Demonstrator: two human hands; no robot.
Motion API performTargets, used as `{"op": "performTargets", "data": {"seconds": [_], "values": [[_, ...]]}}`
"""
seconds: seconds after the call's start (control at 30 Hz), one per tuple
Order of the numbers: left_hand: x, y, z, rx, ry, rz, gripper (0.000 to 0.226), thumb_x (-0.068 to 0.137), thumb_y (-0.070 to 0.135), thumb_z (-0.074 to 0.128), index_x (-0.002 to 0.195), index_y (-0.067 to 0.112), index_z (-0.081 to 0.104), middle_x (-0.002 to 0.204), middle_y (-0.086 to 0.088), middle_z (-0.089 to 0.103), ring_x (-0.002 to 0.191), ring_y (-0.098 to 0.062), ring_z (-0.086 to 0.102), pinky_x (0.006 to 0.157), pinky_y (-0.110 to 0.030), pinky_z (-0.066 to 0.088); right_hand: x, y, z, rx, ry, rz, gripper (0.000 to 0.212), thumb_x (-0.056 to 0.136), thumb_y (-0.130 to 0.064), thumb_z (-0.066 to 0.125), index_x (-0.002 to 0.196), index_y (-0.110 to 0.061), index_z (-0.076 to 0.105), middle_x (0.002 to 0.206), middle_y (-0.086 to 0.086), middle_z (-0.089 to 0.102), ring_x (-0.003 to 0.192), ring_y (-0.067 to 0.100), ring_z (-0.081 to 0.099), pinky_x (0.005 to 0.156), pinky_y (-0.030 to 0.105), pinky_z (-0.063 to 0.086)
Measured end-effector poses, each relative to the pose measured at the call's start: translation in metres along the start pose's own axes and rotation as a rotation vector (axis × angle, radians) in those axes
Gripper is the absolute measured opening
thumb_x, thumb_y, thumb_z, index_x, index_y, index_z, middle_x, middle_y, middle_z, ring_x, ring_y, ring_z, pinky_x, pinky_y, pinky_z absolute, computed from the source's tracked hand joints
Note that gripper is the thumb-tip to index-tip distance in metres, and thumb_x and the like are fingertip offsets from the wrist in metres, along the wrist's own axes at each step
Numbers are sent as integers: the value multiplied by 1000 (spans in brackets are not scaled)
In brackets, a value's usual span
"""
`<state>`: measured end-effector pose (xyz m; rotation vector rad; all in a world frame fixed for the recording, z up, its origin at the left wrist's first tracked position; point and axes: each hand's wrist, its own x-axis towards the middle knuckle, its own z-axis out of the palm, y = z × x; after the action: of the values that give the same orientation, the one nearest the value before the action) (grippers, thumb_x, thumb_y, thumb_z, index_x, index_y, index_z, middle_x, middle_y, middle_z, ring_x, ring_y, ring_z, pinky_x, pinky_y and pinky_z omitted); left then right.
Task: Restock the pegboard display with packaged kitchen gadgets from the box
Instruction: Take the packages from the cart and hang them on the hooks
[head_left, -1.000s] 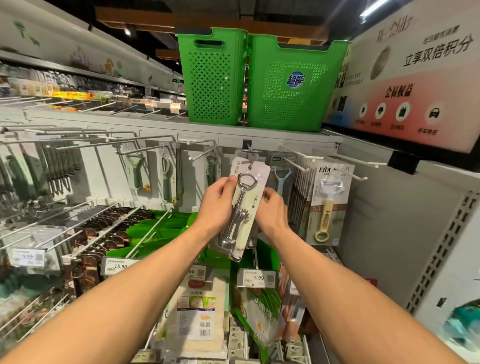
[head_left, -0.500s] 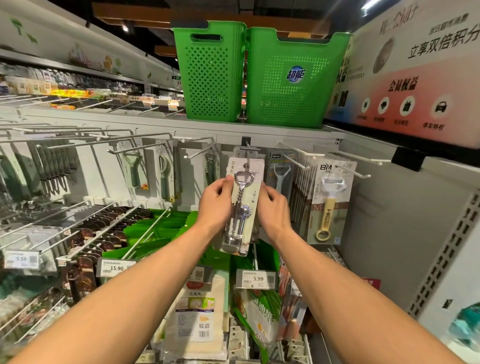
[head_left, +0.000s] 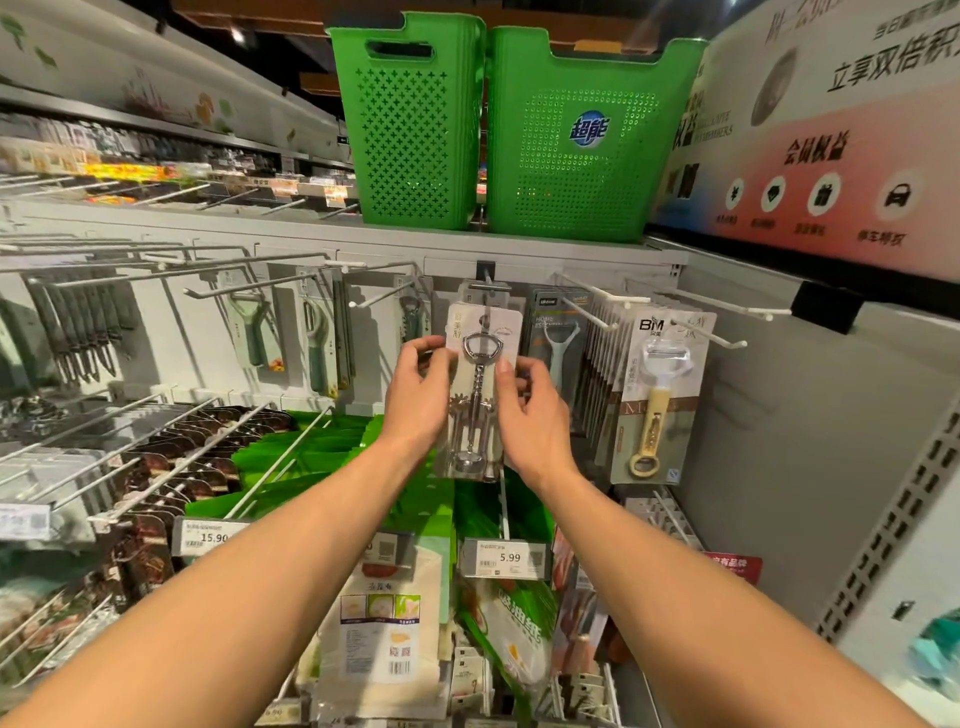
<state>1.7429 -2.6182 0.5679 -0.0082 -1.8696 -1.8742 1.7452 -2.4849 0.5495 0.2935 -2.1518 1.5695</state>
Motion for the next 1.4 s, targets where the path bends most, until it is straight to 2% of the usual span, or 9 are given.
{"op": "performTargets", "data": {"seconds": [0.07, 0.17, 0.3, 0.43, 0.6, 0.77, 0.97, 1.27, 1.4], "values": [[4, -4, -2, 4, -24, -3, 31, 106, 26, 59, 136, 21, 59, 127, 3, 68, 117, -11, 63, 103, -32, 52, 2, 3, 3, -8, -6, 2, 39, 105, -55, 45, 127, -26, 57, 96, -8, 68, 77, 5, 63, 67, 23, 46], [4, -8, -2, 67, -48, 49, 37, 104, 25, 63, 140, 15, 60, 124, 5, 69, 109, 0, 63, 88, -14, 50, 6, 5, 9, -11, 1, 9, 31, 107, -49, 44, 122, -27, 58, 92, -8, 69, 80, 7, 63, 68, 25, 45], [13, -19, -4, 76, -32, 95, 32, 100, 23, 71, 131, 15, 66, 116, 1, 73, 109, -11, 69, 98, -26, 55, 16, 7, 19, -27, 52, 21, 28, 109, -47, 41, 117, -27, 59, 91, -14, 66, 83, 1, 61, 70, 26, 43], [30, -21, -2, 106, -22, 68, 31, 99, 27, 73, 127, 15, 66, 105, 5, 71, 97, -5, 67, 80, -7, 51, 35, 13, 29, -72, 84, 58, 36, 108, -49, 40, 124, -24, 61, 105, -2, 72, 93, 17, 67, 76, 31, 46], [57, -31, 6, 182, 6, 48, 30, 98, 37, 73, 122, 23, 65, 104, 4, 72, 102, -13, 70, 91, -27, 57, 62, 19, 39, -168, 147, 82, 44, 107, -49, 41, 130, -18, 63, 120, 13, 65, 110, 31, 62, 90, 38, 46], [84, -44, 16, 187, 16, 14, 26, 94, 42, 76, 113, 30, 64, 103, 3, 74, 100, -18, 73, 97, -43, 60, 87, 28, 46, -217, 160, 118, 44, 106, -50, 42, 123, -15, 64, 117, 13, 67, 112, 34, 62, 90, 40, 47], [104, -51, 26, 212, 37, -22, 28, 92, 38, 78, 114, 25, 65, 91, 6, 69, 90, -17, 70, 92, -41, 61, 106, 32, 51, -239, 139, 177, 46, 106, -49, 42, 125, -12, 62, 123, 13, 68, 119, 32, 60, 97, 38, 45], [79, -37, 19, 238, 72, 20, 37, 95, 33, 74, 129, 22, 62, 124, 3, 71, 114, -13, 66, 105, -31, 51, 77, 19, 35, -138, 176, 235, 32, 106, -41, 46, 117, -17, 65, 111, 9, 73, 106, 30, 67, 88, 33, 48], [51, -19, 19, 246, 28, -7, 29, 101, 25, 68, 129, 20, 63, 119, 5, 68, 105, -11, 65, 93, -26, 51, 50, 5, 17, -108, 193, 235, 28, 106, -35, 50, 117, -15, 65, 112, 8, 73, 104, 27, 67, 86, 28, 46]]}}
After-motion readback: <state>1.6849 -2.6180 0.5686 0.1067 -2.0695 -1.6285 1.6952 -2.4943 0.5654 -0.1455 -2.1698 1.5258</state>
